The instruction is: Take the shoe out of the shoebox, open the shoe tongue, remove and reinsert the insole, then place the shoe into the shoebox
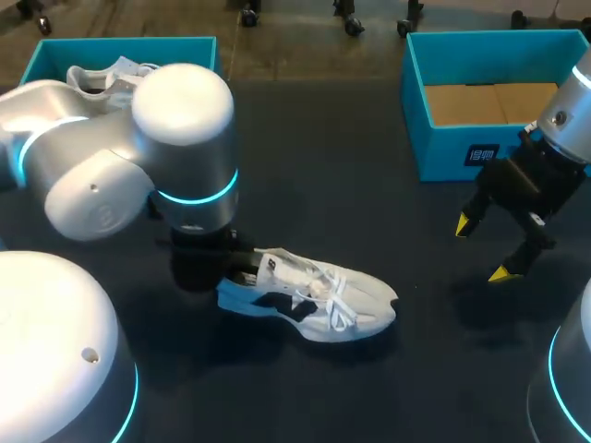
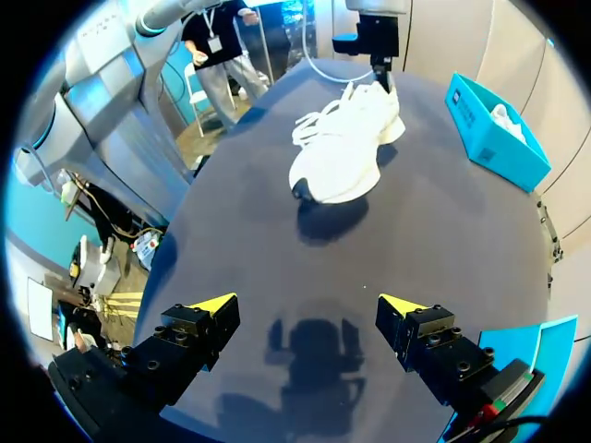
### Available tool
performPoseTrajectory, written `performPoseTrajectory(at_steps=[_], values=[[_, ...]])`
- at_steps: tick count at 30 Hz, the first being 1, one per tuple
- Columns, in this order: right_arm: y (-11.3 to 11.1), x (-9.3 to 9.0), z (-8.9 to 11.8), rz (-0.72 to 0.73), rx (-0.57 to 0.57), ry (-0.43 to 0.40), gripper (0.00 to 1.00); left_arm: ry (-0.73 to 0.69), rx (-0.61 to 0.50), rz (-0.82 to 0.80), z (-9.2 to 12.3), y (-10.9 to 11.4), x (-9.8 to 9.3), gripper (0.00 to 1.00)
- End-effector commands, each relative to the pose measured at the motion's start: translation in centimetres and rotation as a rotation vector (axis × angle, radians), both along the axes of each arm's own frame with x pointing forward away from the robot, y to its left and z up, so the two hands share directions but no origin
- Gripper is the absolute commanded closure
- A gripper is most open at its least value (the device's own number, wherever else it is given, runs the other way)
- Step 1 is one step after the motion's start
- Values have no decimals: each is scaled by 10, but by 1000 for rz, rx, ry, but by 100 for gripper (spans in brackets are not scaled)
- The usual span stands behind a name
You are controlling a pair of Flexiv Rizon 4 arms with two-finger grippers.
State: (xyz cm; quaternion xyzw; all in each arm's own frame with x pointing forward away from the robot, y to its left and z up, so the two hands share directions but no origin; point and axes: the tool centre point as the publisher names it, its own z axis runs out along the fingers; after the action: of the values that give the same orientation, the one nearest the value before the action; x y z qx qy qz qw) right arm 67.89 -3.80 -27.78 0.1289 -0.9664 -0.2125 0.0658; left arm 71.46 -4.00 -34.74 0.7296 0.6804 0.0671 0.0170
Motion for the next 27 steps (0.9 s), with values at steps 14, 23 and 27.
performPoseTrajectory(at_steps=[14,23,27], values=[[1,0,-1,0,-3,0,0,-23,24,-25,-32,-43,-4,100],[1,0,-1,0,-3,0,0,-20,24,-17,-37,-49,-3,100],[1,0,-1,0,-3,0,0,-20,28,-13,-38,-49,-5,100]])
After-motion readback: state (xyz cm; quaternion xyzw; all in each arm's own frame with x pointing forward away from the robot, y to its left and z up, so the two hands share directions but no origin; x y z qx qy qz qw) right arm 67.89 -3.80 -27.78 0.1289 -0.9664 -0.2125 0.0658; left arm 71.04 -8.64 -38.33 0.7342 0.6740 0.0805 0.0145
